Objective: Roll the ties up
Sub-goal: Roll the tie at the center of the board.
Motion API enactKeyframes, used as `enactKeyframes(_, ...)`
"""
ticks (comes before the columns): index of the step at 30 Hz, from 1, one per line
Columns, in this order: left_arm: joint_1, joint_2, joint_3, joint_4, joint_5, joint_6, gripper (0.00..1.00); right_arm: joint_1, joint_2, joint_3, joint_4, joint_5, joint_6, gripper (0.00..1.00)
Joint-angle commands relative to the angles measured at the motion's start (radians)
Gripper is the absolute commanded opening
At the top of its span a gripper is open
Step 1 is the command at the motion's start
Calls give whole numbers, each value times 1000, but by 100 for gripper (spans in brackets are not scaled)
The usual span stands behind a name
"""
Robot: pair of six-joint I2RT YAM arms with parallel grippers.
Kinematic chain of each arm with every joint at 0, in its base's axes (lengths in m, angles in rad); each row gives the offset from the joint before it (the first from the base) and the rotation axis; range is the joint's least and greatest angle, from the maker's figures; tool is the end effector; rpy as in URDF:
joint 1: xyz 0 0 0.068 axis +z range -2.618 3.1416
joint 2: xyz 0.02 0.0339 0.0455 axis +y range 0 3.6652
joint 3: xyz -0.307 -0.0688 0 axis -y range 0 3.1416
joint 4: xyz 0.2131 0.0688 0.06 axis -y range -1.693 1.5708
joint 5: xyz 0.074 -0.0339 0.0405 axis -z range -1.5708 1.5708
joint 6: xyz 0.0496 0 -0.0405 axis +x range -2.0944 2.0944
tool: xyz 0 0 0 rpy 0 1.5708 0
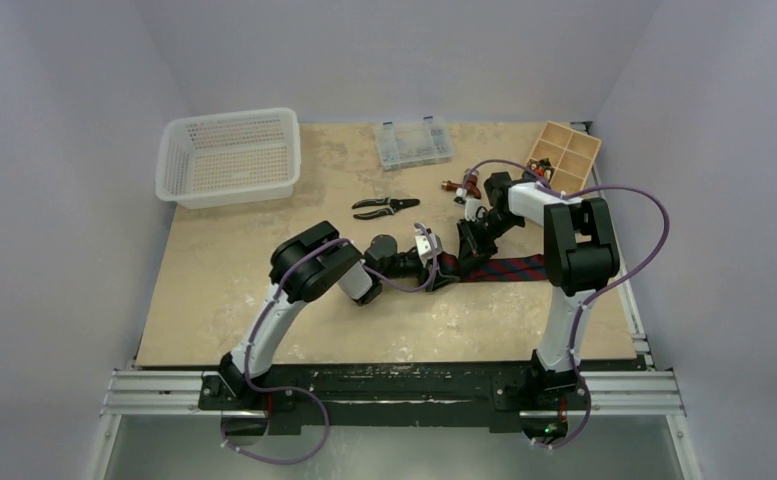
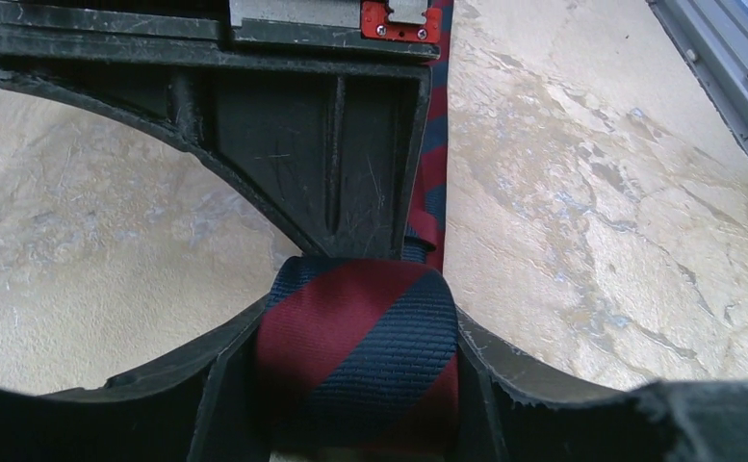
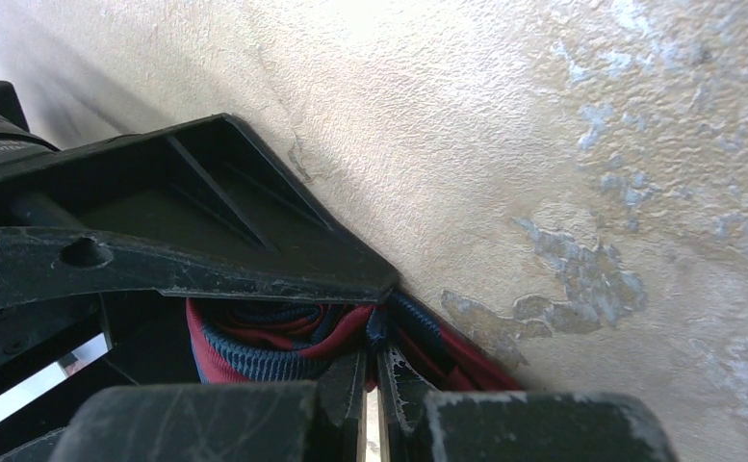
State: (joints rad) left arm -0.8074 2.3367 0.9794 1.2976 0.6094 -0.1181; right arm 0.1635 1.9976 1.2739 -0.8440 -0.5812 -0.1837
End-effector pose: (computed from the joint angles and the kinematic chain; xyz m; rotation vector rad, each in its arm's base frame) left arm 0.2913 -0.3455 0.1324 1.0411 1.4200 -1.1850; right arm 0.3378 0.0833 0.1814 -0.5198 2.9562 0.8976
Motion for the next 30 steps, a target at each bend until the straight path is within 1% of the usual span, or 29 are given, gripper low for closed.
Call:
enactKeyframes(1,-23,56,30,45,39,-37,53,6,40,-50,54,234,-61,0)
enactKeyframes(5,-27,86,37,58,21,-51,51,6,42,-47,54,231,-53,0)
enactKeyframes(6,-27,92,39,59,20,-50,50,6,46,-46,52,228,-51,0)
enactKeyframes(9,-29,98,33,33,8,-8,42,8,50,-41,48,218,-48,0)
enactKeyframes(11,-37,74,27,-77,-2,72,38,9,47,-40,48,209,-48,0)
enactKeyframes(14,-48,13,24,-295,-54,196,24,11,43,-38,47,178,-47,0)
enactKeyframes(17,-47,-50,28,-509,-95,274,15,10,47,-27,40,144,-47,0)
enactKeyframes(18,-46,-68,27,-571,-105,297,13,11,49,-20,35,134,-50,2)
enactKeyframes(21,-41,-123,25,-725,-122,352,5,11,52,7,16,78,-61,18)
enactKeyframes(23,-38,-147,33,-824,-125,387,0,-2,46,31,-12,52,-80,27)
enactKeyframes(26,-38,-170,62,-973,-133,433,0,-37,28,81,-56,13,-106,36)
enactKeyframes(28,-38,-178,87,-1050,-141,461,0,-64,22,123,-94,-16,-123,43)
enactKeyframes(30,-38,-180,115,-1123,-156,486,0,-88,15,159,-138,-58,-144,48)
